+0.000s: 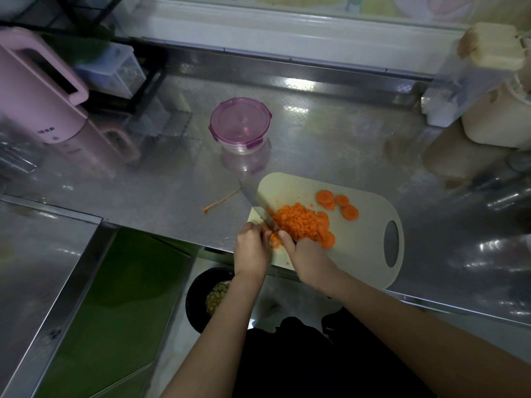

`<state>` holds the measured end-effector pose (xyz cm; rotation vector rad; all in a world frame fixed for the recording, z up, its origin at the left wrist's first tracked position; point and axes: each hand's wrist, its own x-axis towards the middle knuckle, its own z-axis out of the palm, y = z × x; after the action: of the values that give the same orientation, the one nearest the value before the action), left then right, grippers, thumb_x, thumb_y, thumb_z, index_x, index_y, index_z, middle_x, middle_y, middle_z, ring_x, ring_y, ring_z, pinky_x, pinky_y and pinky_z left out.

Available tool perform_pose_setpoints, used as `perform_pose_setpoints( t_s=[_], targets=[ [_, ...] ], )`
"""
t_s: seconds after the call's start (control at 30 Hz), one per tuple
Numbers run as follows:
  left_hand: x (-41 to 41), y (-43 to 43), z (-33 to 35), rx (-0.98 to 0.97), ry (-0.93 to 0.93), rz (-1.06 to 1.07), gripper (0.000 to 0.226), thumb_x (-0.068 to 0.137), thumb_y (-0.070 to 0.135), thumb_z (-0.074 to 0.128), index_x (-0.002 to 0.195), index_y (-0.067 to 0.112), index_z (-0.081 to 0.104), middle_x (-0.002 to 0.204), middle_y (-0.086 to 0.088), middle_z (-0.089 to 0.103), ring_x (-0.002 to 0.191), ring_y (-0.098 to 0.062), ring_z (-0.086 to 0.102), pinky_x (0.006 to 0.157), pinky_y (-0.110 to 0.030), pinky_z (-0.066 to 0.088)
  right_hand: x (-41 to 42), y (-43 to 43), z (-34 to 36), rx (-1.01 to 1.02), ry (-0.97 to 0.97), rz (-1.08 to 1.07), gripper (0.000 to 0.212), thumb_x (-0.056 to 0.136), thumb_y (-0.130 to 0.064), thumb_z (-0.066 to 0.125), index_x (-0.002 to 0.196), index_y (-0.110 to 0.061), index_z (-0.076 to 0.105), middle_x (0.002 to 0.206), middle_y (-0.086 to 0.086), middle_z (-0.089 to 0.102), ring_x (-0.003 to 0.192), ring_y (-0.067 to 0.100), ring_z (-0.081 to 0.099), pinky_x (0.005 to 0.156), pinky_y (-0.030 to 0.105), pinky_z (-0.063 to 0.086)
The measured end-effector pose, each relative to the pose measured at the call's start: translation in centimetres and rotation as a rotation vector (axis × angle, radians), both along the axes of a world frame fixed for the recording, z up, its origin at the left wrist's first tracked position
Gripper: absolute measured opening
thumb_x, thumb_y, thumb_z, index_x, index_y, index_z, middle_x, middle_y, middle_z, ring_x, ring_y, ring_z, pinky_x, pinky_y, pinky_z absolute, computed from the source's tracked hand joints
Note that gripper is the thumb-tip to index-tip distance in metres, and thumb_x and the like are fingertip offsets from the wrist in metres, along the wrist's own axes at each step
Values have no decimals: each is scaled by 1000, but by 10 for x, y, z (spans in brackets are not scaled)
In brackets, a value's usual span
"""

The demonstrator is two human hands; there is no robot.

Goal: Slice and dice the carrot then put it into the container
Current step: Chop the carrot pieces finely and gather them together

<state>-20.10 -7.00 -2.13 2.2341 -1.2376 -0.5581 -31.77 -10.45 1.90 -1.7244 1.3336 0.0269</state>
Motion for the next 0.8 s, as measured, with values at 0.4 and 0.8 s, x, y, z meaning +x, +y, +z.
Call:
perform_pose_setpoints(
  t_s=[0.4, 0.8],
  targets=[
    [0, 5, -2, -52, 59, -11, 18, 88, 10, 60, 102, 5, 70, 99, -10, 63, 87, -24, 61, 79, -26, 46, -1, -7, -9, -15, 22, -31, 61, 99, -50, 26, 63, -6, 49, 63, 7, 51, 70, 23, 54, 63, 28, 37],
    [2, 10, 0, -49, 120, 73, 27, 88, 21, 64, 111, 6, 66, 107, -9, 60, 93, -22, 61, 86, -30, 51, -10, -13, -9, -7, -85, -42, 63, 99, -49, 30, 46, -16, 35, 48, 0, 40, 49, 14, 41, 58, 29, 32]
  ],
)
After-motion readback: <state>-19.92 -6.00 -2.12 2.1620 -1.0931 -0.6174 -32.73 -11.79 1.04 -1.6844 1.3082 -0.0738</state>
